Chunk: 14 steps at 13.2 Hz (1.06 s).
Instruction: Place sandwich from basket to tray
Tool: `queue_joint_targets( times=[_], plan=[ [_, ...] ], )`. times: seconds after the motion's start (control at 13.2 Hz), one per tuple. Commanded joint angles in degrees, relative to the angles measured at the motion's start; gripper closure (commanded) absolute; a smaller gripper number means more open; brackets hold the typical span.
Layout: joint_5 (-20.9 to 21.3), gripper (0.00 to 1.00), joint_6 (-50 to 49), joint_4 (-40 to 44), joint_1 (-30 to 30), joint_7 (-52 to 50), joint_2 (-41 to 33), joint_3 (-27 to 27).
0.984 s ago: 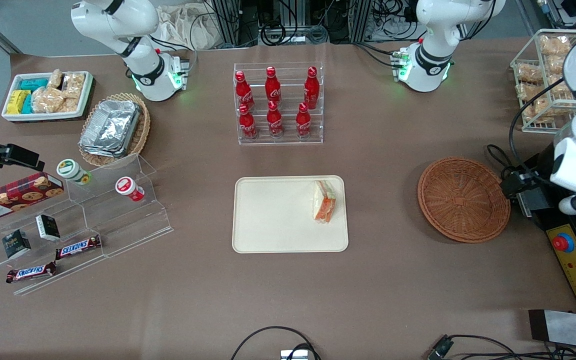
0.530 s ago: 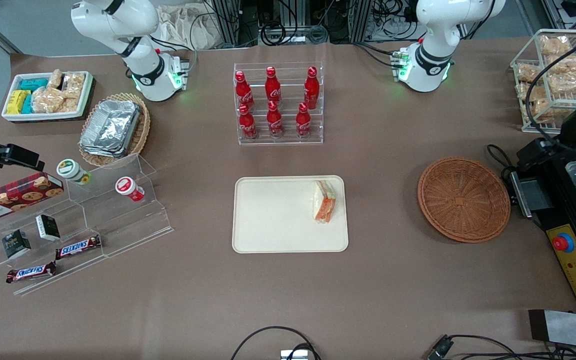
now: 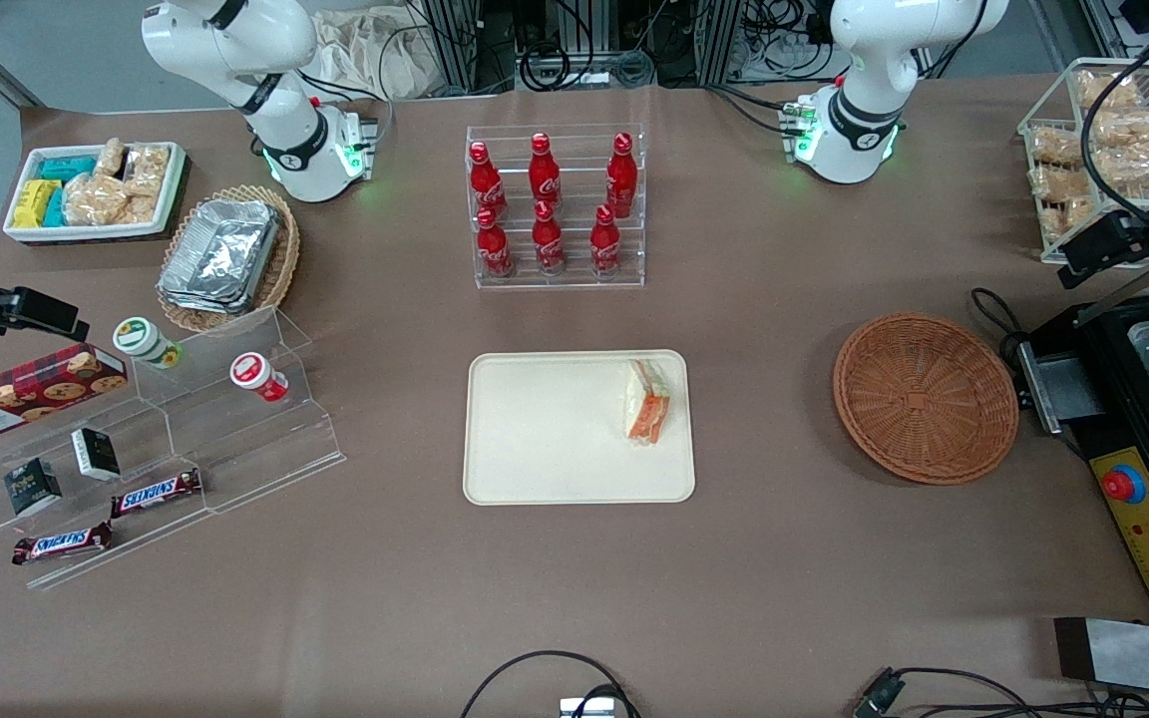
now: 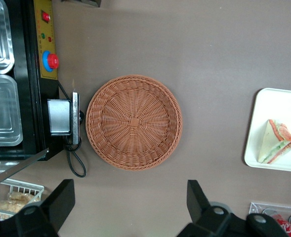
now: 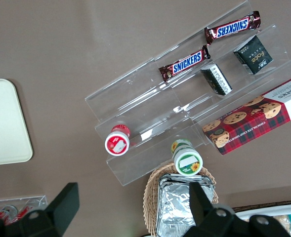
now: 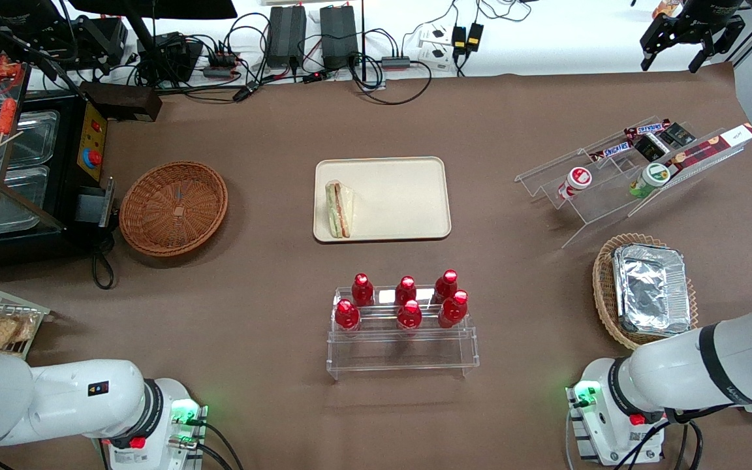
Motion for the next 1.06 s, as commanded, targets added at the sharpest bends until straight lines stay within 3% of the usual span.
queue_joint_targets(
  times=[0.0, 0.53, 0.98],
  plan=[
    [-0.62, 0.00, -1.05, -1.07, -0.76, 4.20, -2.02, 0.34],
    [-0.62, 0.00, -0.97, -0.37, -4.79, 3.33, -2.20, 0.34],
    [-0.70, 0.00, -0.97, -0.37, -4.80, 3.15, -1.94, 0.26]
  ],
)
